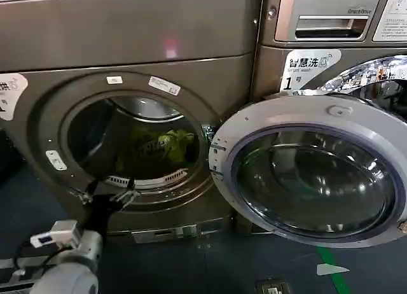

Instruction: Grasp the clothes from the dryer.

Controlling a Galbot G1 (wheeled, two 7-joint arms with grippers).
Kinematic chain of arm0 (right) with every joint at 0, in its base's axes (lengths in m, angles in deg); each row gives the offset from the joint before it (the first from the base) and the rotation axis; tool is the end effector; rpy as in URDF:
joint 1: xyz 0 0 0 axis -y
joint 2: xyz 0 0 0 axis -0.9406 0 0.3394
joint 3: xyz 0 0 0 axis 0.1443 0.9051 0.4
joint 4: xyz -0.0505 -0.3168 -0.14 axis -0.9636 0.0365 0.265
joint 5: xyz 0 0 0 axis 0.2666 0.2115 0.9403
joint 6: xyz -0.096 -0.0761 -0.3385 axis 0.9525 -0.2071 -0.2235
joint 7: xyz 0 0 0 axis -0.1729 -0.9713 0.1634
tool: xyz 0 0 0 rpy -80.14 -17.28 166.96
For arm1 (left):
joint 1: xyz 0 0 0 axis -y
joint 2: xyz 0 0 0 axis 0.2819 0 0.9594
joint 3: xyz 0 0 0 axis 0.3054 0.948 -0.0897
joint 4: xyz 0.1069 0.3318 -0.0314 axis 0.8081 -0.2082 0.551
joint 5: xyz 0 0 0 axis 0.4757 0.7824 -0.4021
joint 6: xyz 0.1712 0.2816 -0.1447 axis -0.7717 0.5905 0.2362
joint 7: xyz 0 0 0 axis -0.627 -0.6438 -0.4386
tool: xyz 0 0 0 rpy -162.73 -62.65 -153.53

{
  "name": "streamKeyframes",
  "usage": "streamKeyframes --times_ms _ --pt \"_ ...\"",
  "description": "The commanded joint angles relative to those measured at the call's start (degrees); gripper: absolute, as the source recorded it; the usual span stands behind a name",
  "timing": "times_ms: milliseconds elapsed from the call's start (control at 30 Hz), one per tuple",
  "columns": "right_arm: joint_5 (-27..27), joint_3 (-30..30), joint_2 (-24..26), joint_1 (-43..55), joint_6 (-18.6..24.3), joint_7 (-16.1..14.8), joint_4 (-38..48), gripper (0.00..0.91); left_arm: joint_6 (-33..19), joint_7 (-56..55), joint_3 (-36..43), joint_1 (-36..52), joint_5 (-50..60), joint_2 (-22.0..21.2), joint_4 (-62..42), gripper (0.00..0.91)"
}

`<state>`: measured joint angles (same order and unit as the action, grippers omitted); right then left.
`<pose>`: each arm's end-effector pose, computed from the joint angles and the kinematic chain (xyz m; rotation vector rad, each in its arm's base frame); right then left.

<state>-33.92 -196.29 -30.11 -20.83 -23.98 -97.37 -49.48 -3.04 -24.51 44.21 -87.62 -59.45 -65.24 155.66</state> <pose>-0.1216 -0.4257 0.0539 1.3848 2.3179 -0.4973 0.2298 0.0338 -0.1617 0.0059 -3.0296 -0.0186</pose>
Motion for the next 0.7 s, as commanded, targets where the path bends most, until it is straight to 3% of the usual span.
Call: streamKeyframes --times_ms 33,233,700 --pt "0.9 -0.4 -0.2 -0.3 -0.9 0.1 -1.5 0.907 -3.1 -0.1 1.8 15.3 0.5 0.2 -15.0 0.907" --pt "3.3 -2.1 0.8 -1.0 -4.3 -0.2 -1.2 0.907 -5.7 -0.4 3.7 27.5 1.6 0.8 -30.3 0.907" --pt "4.2 -1.6 0.7 -0.3 -4.6 -0.4 -1.6 0.907 -14.7 0.6 7.6 48.2 3.8 -0.3 -62.0 0.907"
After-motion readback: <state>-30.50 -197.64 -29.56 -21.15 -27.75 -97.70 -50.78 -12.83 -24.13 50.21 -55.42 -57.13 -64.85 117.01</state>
